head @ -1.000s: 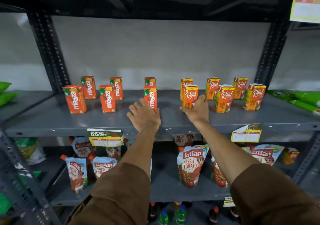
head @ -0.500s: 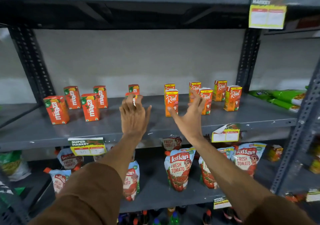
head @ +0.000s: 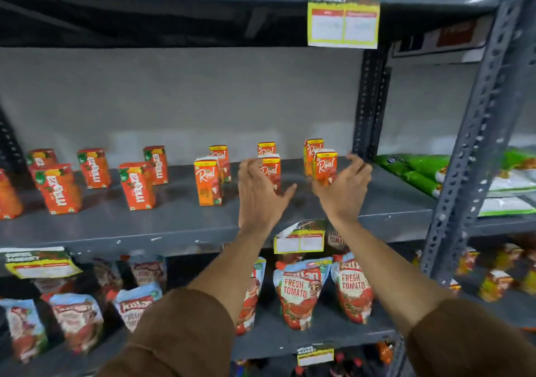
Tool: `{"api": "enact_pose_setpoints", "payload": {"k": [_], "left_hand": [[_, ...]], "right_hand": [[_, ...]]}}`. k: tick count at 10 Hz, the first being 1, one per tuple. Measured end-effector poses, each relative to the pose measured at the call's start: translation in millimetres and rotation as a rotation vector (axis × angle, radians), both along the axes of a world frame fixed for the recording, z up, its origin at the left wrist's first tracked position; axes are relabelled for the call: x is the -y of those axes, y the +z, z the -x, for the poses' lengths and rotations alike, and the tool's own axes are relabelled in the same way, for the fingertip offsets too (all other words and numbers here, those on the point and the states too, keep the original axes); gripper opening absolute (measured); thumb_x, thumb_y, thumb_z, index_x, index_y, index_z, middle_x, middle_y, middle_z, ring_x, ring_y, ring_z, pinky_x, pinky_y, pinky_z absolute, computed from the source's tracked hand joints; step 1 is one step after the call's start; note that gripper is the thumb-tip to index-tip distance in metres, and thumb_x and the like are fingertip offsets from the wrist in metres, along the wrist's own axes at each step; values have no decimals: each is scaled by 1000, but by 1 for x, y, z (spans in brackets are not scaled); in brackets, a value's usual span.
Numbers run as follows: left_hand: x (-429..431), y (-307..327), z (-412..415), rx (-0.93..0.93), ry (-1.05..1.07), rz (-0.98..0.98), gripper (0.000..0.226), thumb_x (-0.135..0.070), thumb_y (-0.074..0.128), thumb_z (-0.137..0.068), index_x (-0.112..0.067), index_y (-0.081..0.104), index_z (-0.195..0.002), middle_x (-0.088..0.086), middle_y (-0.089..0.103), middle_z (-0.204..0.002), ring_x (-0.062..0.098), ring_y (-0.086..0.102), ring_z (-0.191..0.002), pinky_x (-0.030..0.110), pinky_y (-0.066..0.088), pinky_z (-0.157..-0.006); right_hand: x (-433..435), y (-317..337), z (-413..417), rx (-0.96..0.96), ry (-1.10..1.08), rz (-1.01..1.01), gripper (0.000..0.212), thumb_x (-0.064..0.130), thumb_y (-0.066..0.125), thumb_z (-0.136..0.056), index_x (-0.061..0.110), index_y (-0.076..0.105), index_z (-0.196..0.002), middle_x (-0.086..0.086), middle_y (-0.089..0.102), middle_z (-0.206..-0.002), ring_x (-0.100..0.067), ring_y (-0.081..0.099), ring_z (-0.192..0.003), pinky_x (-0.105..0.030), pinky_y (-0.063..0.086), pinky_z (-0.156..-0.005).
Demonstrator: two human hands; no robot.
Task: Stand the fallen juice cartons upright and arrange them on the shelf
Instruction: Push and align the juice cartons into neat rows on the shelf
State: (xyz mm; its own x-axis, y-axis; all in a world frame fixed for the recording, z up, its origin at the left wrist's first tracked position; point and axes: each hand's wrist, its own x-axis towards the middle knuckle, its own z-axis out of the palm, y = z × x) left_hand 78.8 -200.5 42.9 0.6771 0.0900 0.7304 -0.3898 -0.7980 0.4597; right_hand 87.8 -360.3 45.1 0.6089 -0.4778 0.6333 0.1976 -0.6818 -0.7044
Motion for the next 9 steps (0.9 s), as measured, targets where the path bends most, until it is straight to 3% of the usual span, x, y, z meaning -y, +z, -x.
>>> {"api": "enact_pose_setpoints", "payload": {"k": [1,2,3,4,6,9], "left_hand": [[8,-5,-11,-128,118,85,113,-55,82,-63,-6,18,-143,20,29,-148,34,27,-140,48,25,-117],[1,-11,-20,-316,197,201,119,-56,82,-62,-3,17,-145,20,27,-151,34,27,-140,47,24,-114],[-1,-14,-22,-392,163,140,94,-65,76,-61,-12,42,-130,11,52,-127,29,52,-121,48,45,-102],[1,-15,-21,-415,137,43,76,-61,71,-72,-11,49,-123,10,55,-119,28,54,-115,45,47,-96],[9,-12,-20,-352,217,-115,78,-62,63,-80,-6,42,-130,13,51,-132,30,46,-125,44,39,-102],[12,-11,-14,-404,239,-132,85,-68,61,-78,-7,39,-133,13,49,-135,31,43,-128,46,37,-104]], "right_hand": [[12,-14,-13,-215,-7,149,99,53,86,-66,7,35,-137,-19,46,-136,-38,46,-129,-54,41,-101],[13,-20,-22,-337,-4,283,82,55,75,-78,6,40,-134,-17,53,-135,-36,48,-129,-54,37,-103],[14,-20,-22,-314,9,308,69,53,69,-85,7,44,-130,-15,56,-130,-35,50,-125,-52,37,-101],[16,-23,-20,-289,20,321,65,52,66,-88,7,45,-130,-14,57,-129,-34,51,-125,-51,38,-101],[14,-19,-19,-330,-8,338,66,52,65,-89,6,43,-131,-15,56,-132,-34,50,-126,-49,38,-102],[14,-14,-16,-449,-10,314,74,58,61,-89,5,41,-136,-16,52,-139,-34,46,-131,-47,34,-106]]}}
